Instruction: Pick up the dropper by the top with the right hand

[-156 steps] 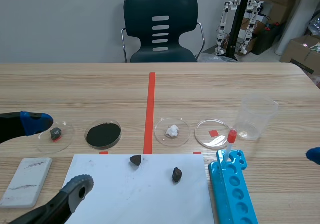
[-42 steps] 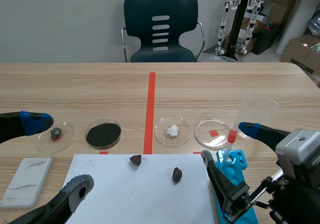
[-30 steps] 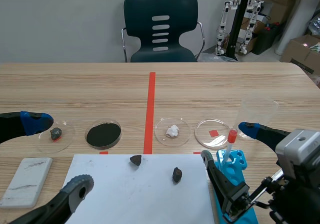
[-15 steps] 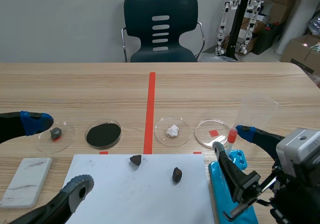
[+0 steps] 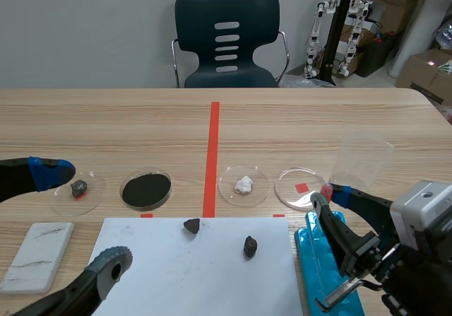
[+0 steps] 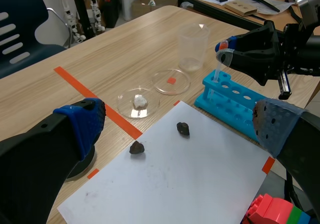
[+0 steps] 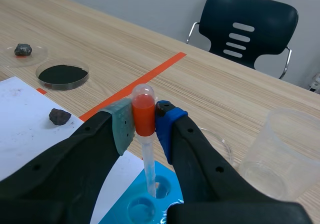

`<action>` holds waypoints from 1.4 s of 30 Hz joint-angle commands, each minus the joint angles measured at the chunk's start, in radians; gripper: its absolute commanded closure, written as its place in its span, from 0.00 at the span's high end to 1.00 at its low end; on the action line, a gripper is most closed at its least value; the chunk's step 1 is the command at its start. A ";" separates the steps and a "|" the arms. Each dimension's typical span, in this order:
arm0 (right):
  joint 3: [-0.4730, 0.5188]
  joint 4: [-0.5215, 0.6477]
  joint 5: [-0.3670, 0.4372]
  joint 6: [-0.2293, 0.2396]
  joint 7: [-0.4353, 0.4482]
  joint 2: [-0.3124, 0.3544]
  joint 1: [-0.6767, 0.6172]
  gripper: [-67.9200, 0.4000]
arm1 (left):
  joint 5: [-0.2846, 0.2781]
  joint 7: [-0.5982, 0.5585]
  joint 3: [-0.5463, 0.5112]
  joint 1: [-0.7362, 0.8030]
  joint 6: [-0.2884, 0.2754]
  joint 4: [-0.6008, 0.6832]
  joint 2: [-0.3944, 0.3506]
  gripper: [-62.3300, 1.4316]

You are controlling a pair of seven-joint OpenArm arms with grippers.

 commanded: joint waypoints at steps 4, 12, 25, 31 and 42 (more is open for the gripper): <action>0.007 0.006 0.011 0.000 0.015 0.003 0.008 0.11 | -0.011 -0.013 -0.002 0.010 0.000 0.005 0.005 0.99; 0.007 0.006 0.011 0.000 0.015 0.003 0.008 0.05 | -0.011 -0.013 -0.002 0.010 0.000 0.005 0.005 0.99; 0.014 0.070 0.037 -0.005 -0.013 0.009 -0.053 0.05 | -0.011 -0.013 -0.002 0.010 0.000 0.005 0.005 0.99; 0.058 0.159 0.037 -0.004 -0.018 0.008 -0.106 0.05 | -0.011 -0.013 -0.002 0.010 0.000 0.005 0.005 0.99; 0.163 0.330 0.037 -0.004 -0.044 0.008 -0.224 0.05 | -0.010 -0.013 -0.002 0.008 0.000 0.005 0.005 0.99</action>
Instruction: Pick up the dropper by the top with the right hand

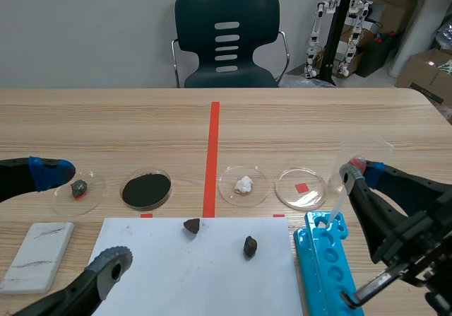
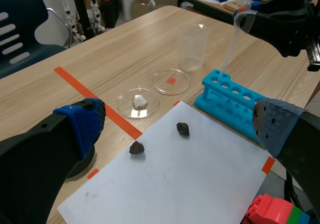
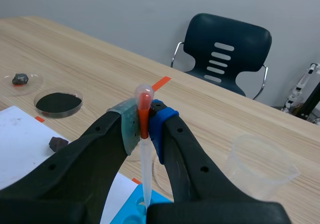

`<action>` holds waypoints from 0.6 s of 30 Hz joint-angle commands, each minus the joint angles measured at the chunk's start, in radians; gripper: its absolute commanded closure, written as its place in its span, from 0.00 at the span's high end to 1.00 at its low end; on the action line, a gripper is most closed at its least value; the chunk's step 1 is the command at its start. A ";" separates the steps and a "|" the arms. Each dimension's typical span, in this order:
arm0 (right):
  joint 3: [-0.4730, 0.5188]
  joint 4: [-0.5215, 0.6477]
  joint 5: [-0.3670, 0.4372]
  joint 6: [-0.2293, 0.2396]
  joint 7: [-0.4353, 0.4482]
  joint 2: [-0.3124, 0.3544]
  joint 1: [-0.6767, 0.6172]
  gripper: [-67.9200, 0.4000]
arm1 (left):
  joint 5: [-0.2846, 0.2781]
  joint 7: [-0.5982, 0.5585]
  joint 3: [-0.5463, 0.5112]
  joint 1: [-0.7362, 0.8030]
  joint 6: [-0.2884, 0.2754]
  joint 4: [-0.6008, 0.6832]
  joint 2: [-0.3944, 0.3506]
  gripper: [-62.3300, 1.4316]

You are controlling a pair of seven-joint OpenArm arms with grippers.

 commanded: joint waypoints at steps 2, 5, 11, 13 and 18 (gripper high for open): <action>0.036 0.068 0.007 -0.001 0.014 0.008 -0.045 0.05 | -0.010 -0.013 -0.002 0.008 0.000 0.005 0.005 0.99; 0.067 0.127 0.007 0.000 0.011 0.005 -0.112 0.05 | -0.010 -0.013 -0.002 0.008 0.000 0.005 0.005 0.99; 0.082 0.224 0.007 -0.005 0.013 -0.006 -0.245 0.05 | -0.010 -0.013 -0.002 0.008 0.000 0.005 0.005 0.99; 0.082 0.256 0.007 -0.005 0.011 -0.006 -0.278 0.05 | -0.010 -0.013 -0.002 0.008 0.000 0.005 0.005 0.99; 0.082 0.324 0.007 -0.005 0.011 -0.010 -0.357 0.05 | -0.010 -0.013 -0.002 0.008 0.000 0.005 0.005 0.99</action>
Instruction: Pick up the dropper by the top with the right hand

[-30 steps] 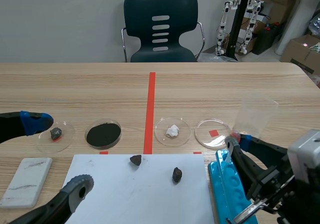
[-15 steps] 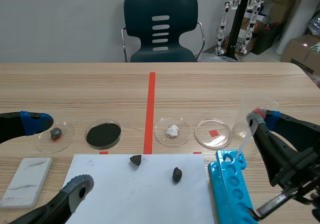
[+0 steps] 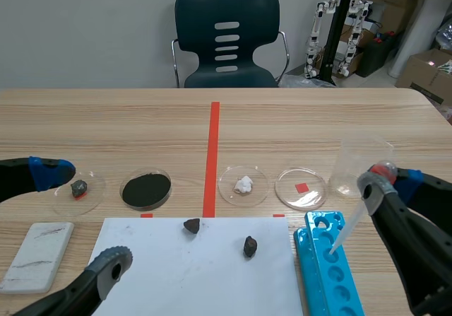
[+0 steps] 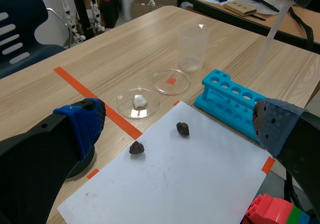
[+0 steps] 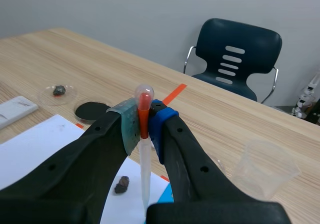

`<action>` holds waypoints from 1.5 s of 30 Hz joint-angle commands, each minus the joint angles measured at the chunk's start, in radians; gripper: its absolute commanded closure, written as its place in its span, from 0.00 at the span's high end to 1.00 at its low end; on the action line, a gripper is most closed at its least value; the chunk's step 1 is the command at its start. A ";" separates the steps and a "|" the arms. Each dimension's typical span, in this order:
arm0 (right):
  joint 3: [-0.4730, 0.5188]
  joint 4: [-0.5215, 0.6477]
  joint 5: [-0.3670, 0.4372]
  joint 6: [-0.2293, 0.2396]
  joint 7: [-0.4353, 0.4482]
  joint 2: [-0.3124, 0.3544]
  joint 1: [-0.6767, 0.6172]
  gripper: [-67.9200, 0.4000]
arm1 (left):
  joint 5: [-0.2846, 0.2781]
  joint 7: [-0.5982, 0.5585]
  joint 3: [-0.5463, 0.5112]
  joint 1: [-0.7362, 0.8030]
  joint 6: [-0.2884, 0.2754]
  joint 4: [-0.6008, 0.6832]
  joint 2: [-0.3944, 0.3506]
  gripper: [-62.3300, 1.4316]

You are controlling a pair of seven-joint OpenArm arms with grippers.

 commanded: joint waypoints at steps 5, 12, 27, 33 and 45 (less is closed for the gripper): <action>0.038 0.025 0.002 0.000 0.020 -0.072 -0.078 0.05 | -0.011 -0.013 -0.002 0.008 0.000 0.005 0.005 0.99; 0.188 0.025 -0.034 0.138 0.041 -0.193 -0.099 0.05 | -0.011 -0.013 -0.002 0.008 0.000 0.005 0.005 0.99; 0.285 0.024 -0.072 0.264 -0.019 -0.175 -0.063 0.05 | -0.011 -0.013 -0.002 0.008 0.000 0.005 0.005 0.99; 0.283 0.024 -0.072 0.264 -0.082 -0.175 -0.063 0.05 | -0.011 -0.013 -0.002 0.008 0.000 0.005 0.005 0.99; 0.283 0.024 -0.072 0.264 -0.078 -0.175 -0.047 0.05 | -0.011 -0.013 -0.002 0.008 0.000 0.005 0.005 0.99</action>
